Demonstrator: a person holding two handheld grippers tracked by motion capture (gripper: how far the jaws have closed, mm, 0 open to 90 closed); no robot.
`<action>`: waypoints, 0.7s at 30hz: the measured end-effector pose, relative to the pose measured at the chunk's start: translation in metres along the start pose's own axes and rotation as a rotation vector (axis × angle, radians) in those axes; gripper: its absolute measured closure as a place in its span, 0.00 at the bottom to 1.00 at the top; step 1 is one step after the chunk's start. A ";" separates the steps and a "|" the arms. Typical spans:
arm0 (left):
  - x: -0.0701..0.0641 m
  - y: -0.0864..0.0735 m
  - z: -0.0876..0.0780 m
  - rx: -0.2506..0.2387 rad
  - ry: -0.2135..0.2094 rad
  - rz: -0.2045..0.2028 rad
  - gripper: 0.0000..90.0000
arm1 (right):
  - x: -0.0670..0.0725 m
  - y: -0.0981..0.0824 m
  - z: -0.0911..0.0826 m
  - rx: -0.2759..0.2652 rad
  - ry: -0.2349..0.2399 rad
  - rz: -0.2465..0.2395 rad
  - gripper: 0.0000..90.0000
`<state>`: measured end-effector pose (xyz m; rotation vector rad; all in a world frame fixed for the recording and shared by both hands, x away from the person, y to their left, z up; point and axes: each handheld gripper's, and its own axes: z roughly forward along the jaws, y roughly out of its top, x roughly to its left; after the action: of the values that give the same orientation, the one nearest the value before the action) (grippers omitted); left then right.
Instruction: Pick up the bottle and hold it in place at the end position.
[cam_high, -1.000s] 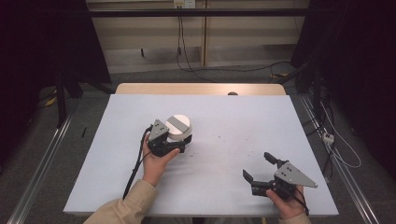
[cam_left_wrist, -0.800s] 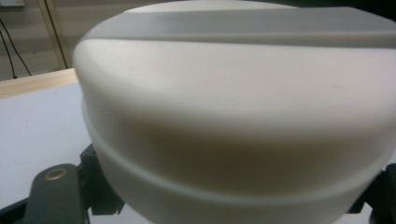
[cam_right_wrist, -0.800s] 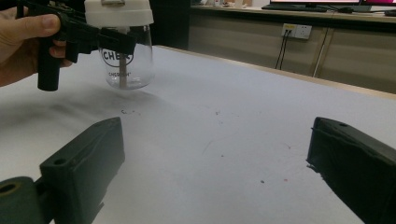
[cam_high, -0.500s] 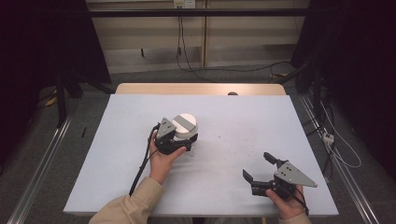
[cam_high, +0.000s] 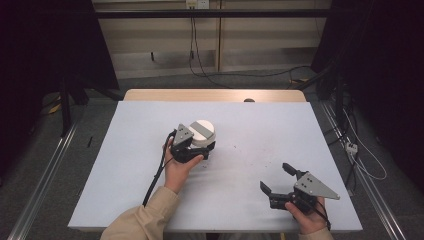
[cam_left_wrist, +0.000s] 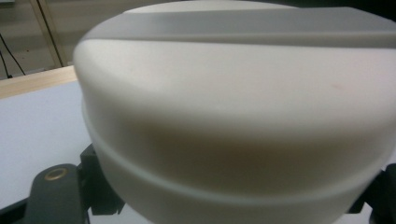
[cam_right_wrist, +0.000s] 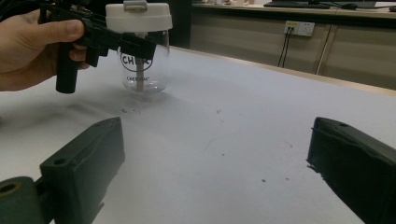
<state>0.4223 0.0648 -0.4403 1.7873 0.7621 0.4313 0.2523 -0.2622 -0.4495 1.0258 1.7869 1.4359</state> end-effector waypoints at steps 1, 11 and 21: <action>0.000 0.000 0.001 0.001 -0.001 0.003 0.20 | 0.000 0.000 0.000 0.001 0.000 0.002 0.04; -0.002 0.006 0.012 0.013 0.023 0.024 0.21 | 0.001 0.002 0.004 -0.002 0.009 -0.002 0.04; -0.007 0.006 0.025 0.021 0.028 0.025 0.20 | 0.000 0.001 0.004 0.001 0.007 0.006 0.04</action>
<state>0.4346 0.0416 -0.4431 1.8156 0.7670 0.4672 0.2557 -0.2603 -0.4492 1.0290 1.7911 1.4437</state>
